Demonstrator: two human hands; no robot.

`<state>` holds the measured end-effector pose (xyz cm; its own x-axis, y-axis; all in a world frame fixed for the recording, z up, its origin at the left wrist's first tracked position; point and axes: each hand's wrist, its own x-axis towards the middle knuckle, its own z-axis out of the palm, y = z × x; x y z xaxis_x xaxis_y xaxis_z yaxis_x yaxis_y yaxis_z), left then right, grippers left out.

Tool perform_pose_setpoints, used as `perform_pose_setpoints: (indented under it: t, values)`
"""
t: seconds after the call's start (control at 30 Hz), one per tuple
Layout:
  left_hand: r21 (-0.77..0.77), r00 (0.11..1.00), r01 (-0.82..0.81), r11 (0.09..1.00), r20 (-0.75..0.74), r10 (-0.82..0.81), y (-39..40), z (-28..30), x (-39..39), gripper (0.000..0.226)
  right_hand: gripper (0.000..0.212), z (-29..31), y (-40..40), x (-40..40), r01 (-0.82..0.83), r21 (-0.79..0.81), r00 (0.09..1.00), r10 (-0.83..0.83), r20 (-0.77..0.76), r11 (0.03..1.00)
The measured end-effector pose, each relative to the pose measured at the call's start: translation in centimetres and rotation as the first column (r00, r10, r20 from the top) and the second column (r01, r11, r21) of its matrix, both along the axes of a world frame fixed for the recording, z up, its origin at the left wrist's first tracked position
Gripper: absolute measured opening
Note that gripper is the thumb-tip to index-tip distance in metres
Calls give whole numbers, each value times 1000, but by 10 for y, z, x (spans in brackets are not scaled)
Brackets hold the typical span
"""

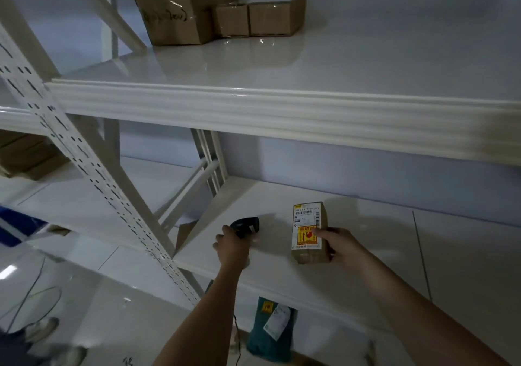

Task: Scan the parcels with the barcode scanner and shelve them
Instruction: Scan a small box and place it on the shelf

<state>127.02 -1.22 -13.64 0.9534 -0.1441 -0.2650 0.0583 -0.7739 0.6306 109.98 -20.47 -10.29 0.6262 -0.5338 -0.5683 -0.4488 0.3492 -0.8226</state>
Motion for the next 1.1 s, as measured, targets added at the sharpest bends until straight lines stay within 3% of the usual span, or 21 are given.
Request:
perform_pose_setpoints:
  t: [0.13, 0.23, 0.33, 0.47, 0.7, 0.9, 1.0, 1.1]
  values:
    - [137, 976, 93, 986, -209, -63, 5, -11, 32, 63, 36, -3, 7, 14, 60, 25, 998, -60, -9, 998]
    - [151, 938, 260, 954, -272, -212, 6, -13, 47, 46, 36, -4, 17, 23, 100, 35, 995, -100, -23, 994]
    - [3, 888, 300, 954, -365, -278, 3, -23, 61, 36, 39, -4, 25, 30, 151, 53, 988, -150, -24, 987]
    - [-345, 695, 225, 911, -598, -398, 7, -22, 58, 34, 37, -5, 36, 30, 247, 72, 969, -248, 3, 966]
    - [-620, 629, 225, 751, -497, -598, 10, -7, 42, 29, 39, -10, 55, 12, 387, 66, 921, -389, 11, 920]
    - [-708, 581, 182, 683, -483, -656, 7, 33, 29, 21, 70, -15, 60, -11, 480, 13, 877, -480, 28, 877]
    - [-693, 552, 190, 696, -511, -659, 2, 51, 22, 19, 55, -3, 70, -16, 484, 6, 873, -484, 63, 875]
    - [-602, 592, 357, 714, -446, -672, -1, 66, 11, 19, 42, 3, 77, -18, 505, -56, 863, -500, 76, 862]
